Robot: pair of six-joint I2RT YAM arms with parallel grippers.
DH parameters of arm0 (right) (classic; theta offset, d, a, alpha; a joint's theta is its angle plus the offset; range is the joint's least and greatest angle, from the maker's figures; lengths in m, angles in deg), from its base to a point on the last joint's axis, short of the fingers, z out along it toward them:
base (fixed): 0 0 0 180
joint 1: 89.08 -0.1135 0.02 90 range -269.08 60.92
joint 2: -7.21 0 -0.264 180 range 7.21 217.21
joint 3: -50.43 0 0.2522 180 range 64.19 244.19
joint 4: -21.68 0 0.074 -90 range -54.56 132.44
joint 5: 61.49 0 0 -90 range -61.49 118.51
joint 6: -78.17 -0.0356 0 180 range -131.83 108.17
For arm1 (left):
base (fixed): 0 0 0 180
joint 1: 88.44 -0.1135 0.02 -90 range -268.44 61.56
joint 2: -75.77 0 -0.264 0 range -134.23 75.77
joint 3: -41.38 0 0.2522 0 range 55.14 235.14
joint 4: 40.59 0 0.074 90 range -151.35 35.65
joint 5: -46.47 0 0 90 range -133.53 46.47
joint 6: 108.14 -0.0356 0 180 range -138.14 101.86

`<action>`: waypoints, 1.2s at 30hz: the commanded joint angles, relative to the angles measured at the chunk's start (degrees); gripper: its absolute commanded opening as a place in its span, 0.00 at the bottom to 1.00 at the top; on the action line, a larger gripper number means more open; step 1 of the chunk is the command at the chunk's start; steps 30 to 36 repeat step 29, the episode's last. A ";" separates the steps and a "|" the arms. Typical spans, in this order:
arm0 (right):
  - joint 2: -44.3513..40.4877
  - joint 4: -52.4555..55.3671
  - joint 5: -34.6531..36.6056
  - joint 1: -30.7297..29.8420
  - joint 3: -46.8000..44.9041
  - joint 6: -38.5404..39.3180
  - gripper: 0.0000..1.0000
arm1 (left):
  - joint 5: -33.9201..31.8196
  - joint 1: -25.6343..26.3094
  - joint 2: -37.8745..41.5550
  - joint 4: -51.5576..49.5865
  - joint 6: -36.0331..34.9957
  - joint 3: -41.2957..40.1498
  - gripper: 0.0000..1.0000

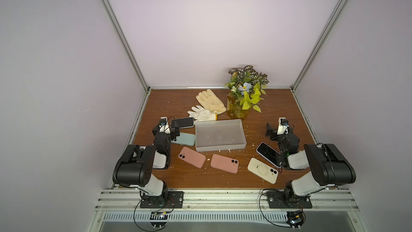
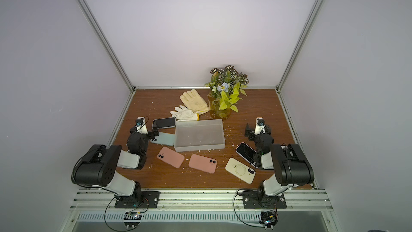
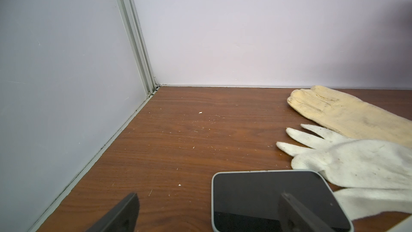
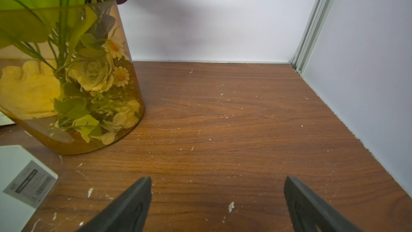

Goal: Take the phone out of the storage box
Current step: Reset both arms

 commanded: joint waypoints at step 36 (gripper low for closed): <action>-0.83 -0.20 -1.32 -0.28 1.69 1.31 0.99 | 0.85 -0.58 0.31 1.15 0.10 -0.04 0.99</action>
